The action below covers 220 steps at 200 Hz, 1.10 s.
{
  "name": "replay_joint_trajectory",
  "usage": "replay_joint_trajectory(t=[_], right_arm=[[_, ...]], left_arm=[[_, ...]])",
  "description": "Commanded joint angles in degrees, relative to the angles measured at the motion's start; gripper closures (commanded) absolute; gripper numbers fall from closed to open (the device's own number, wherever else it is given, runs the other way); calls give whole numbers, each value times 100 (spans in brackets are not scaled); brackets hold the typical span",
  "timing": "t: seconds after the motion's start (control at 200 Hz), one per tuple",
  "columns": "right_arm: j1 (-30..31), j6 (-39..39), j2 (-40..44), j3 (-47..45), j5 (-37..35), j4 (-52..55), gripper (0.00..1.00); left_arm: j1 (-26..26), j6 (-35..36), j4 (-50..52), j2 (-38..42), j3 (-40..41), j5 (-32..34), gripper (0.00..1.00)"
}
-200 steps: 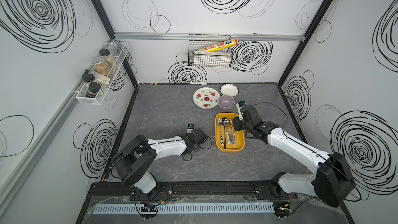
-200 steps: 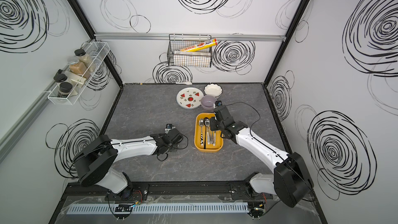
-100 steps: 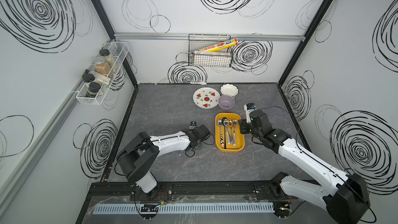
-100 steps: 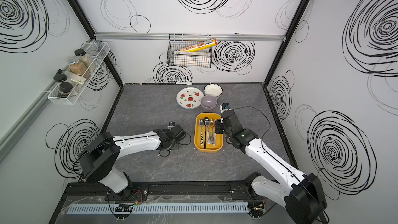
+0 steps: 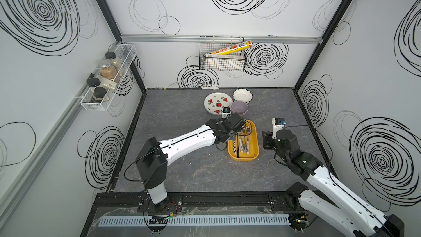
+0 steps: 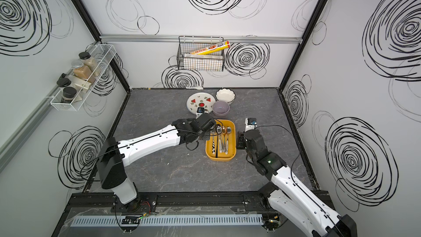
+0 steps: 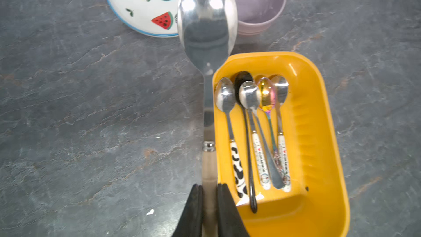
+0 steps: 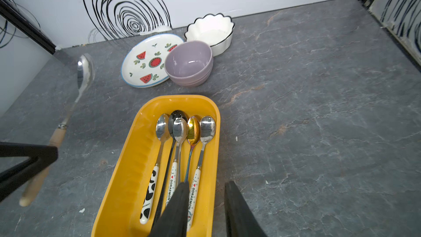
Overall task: Put the spoon into the storage box
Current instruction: Place the spoon in the storage box.
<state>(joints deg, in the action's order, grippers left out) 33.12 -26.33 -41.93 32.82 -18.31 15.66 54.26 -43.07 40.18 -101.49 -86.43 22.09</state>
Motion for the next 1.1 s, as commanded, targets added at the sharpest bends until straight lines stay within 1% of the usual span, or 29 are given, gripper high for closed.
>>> replay_joint_trajectory(t=[0.0,0.11,0.285,0.38,0.666,0.861,1.096], right_arm=[[-25,-109,361,-38,-375,53,69],[-25,-109,658,-103,-452,26,69],[-25,-131,734,-136,-491,33,69],[-25,-131,696,-151,-467,7,69],[-24,-127,566,-227,-328,-107,69],[-25,-109,373,-275,-214,-211,69],[-25,-92,273,-293,-112,-249,69]], left_arm=[[214,49,409,-559,-551,90,100],[346,-110,380,-1028,-877,157,100],[340,-409,90,-1544,-869,-16,100],[340,-461,-91,-1747,-835,-107,100],[283,-485,-345,-2229,-805,-189,100],[211,-490,-622,-2177,-512,-273,100],[205,-456,-711,-2165,-410,-372,84]])
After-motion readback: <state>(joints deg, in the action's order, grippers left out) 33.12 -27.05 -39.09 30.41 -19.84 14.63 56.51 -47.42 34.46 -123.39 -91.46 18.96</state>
